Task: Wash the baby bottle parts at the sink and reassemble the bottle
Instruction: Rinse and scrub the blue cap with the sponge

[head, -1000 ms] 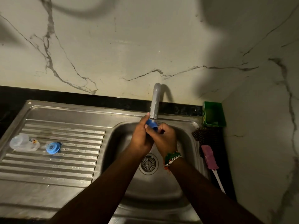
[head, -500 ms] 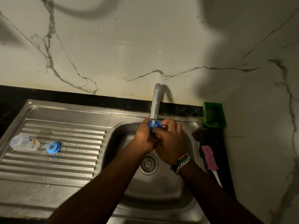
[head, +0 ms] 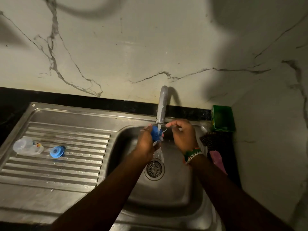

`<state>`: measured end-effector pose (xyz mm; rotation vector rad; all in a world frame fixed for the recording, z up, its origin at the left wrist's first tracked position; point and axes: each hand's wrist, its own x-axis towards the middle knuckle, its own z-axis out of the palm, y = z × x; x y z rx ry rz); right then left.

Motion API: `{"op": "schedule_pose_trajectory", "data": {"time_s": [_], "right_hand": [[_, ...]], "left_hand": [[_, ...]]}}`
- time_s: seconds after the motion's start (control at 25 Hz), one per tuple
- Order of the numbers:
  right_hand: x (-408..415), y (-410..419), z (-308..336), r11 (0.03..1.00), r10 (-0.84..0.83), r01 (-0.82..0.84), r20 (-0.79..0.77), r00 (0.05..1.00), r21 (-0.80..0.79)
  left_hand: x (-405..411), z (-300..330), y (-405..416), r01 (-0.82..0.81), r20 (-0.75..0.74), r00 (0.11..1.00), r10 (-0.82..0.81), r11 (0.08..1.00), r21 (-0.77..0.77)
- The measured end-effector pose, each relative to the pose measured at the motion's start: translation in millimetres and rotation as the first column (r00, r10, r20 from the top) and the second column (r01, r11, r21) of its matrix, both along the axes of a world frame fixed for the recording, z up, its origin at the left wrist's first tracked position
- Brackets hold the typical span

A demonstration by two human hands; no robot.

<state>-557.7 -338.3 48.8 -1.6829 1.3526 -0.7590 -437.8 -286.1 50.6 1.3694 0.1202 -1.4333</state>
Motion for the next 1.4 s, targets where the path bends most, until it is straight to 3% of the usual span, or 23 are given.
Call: {"op": "schedule_pose_trajectory", "data": {"time_s": [0.04, 0.08, 0.16, 0.24, 0.32, 0.48, 0.6, 0.72, 0.8, 0.96, 1.12, 1.28, 1.36, 1.4], "right_hand": [[4.2, -11.3, 2.0, 0.999, -0.011, 0.011, -0.017, 1.0, 0.051], [9.6, -24.8, -0.5, 0.998, 0.02, -0.016, -0.071, 0.997, 0.062], [23.3, -48.4, -1.7, 0.985, 0.173, -0.168, -0.213, 0.962, 0.041], [36.7, -68.9, -7.1, 0.944, 0.324, -0.326, -0.305, 0.895, 0.046], [44.7, -80.8, -13.9, 0.904, 0.428, -0.397, -0.346, 0.835, 0.161], [42.1, -84.7, -22.1, 0.919, 0.38, -0.385, -0.434, 0.817, 0.08], [26.9, -73.6, -15.2, 0.932, 0.344, -0.36, -0.387, 0.855, 0.033], [10.3, -50.4, -7.3, 0.94, 0.334, -0.338, -0.289, 0.897, 0.036], [-2.4, -26.5, -5.8, 0.946, 0.323, -0.321, -0.213, 0.922, 0.049], [-28.2, 27.0, 7.9, 0.872, 0.479, -0.462, -0.092, 0.873, 0.163], [-38.8, 48.8, 27.3, 0.9, 0.43, -0.428, -0.015, 0.903, 0.079], [-50.5, 48.4, 42.2, 0.891, 0.448, -0.454, -0.17, 0.878, 0.004], [-57.6, 45.9, 52.2, 0.892, 0.443, -0.453, -0.192, 0.876, -0.007], [-62.1, 43.7, 50.8, 0.89, 0.417, -0.448, -0.245, 0.876, -0.087]], "left_hand": [[1.5, -4.9, 3.6, 0.049, 0.221, 0.974, -0.045, 0.999, -0.011], [4.0, -12.3, 9.3, 0.128, 0.444, 0.89, -0.105, 0.992, -0.022], [9.3, -26.8, 21.6, 0.279, 0.747, 0.65, -0.14, 0.958, -0.064], [18.2, -45.1, 28.5, 0.377, 0.875, 0.477, -0.081, 0.918, -0.121], [24.2, -52.4, 29.7, 0.414, 0.903, 0.429, -0.036, 0.896, -0.161], [25.8, -46.2, 24.2, 0.314, 0.847, 0.529, -0.062, 0.941, -0.128], [23.6, -46.0, 22.6, 0.174, 0.756, 0.652, -0.053, 0.981, -0.081], [17.2, -39.1, 24.3, 0.056, 0.526, 0.85, -0.03, 0.998, -0.033], [9.5, -28.0, 26.4, -0.008, 0.365, 0.931, 0.003, 1.0, 0.01], [-10.0, -10.7, 37.8, 0.084, 0.494, 0.868, -0.037, 0.994, -0.073], [-25.4, 16.9, 55.6, 0.226, 0.621, 0.778, -0.094, 0.964, -0.137], [-31.2, 32.9, 73.5, 0.243, 0.621, 0.782, -0.054, 0.944, -0.224], [-30.8, 38.5, 81.4, 0.176, 0.587, 0.809, -0.006, 0.957, -0.232], [-28.7, 38.8, 85.0, 0.133, 0.563, 0.826, 0.021, 0.964, -0.23]]}}
